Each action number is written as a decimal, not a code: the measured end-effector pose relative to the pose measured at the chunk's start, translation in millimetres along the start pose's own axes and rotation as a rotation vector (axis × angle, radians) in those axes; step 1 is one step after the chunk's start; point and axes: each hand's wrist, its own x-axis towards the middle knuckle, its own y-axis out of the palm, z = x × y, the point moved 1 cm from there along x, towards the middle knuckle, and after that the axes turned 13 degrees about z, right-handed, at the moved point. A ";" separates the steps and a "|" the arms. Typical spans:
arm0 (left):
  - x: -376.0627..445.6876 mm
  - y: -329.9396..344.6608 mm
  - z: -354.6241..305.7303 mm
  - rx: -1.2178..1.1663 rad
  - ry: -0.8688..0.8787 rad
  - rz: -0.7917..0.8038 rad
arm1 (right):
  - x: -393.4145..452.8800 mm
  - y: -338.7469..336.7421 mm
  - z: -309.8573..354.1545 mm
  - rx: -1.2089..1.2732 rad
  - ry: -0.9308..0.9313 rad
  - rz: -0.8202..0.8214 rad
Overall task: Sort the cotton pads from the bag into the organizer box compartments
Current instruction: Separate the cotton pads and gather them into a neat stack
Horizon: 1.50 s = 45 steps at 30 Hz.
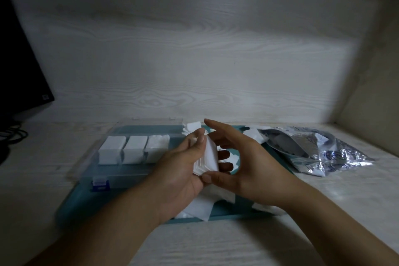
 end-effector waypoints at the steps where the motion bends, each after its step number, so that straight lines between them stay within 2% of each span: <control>1: -0.3 0.8 0.0 -0.001 0.018 0.008 | 0.2 -0.3 -0.7 -0.007 -0.003 -0.006; 4: 0.1 2.0 -0.1 0.006 0.029 0.016 | 0.4 -0.9 -2.0 -0.020 -0.008 -0.014; 9: 0.9 -0.3 -0.2 -0.013 -0.079 0.024 | 0.1 -2.4 -1.7 0.053 0.029 0.016; 19: 1.4 -4.1 3.0 0.014 -0.095 0.074 | 0.9 1.0 -4.0 0.089 0.021 0.021; 24: -1.4 -3.7 3.0 0.136 -0.024 0.044 | -0.2 -6.8 -0.1 -0.083 0.049 0.032; 26: -2.7 -2.4 -0.1 0.154 -0.011 -0.003 | -2.7 -23.4 -4.0 -0.103 0.108 0.001; 28: -3.1 -1.8 -5.0 0.145 0.003 -0.062 | -8.9 -44.7 -11.6 -0.256 0.224 -0.037; 30: -2.3 -3.1 -7.5 0.150 -0.003 -0.103 | -17.1 -60.7 -20.0 -0.502 0.483 0.113; 32: -1.4 -4.4 -7.1 0.156 -0.014 -0.124 | -24.2 -64.3 -26.3 -0.592 0.763 0.378; 34: -0.7 -3.4 -5.3 0.155 -0.014 -0.141 | -27.0 -63.1 -27.5 -0.518 0.868 0.515; 36: -1.3 -2.5 -4.4 0.166 -0.015 -0.149 | -25.4 -59.6 -26.3 -0.449 0.842 0.536; 38: -2.3 -1.8 -4.9 0.175 -0.015 -0.154 | -20.8 -53.0 -28.0 -0.508 0.771 0.505; 40: -2.4 -1.5 -4.8 0.179 -0.017 -0.165 | -13.4 -42.6 -33.0 -0.530 0.668 0.401; 45: -2.0 -1.8 -6.9 0.180 0.006 -0.204 | 0.0 -31.8 -39.7 -0.335 0.491 0.076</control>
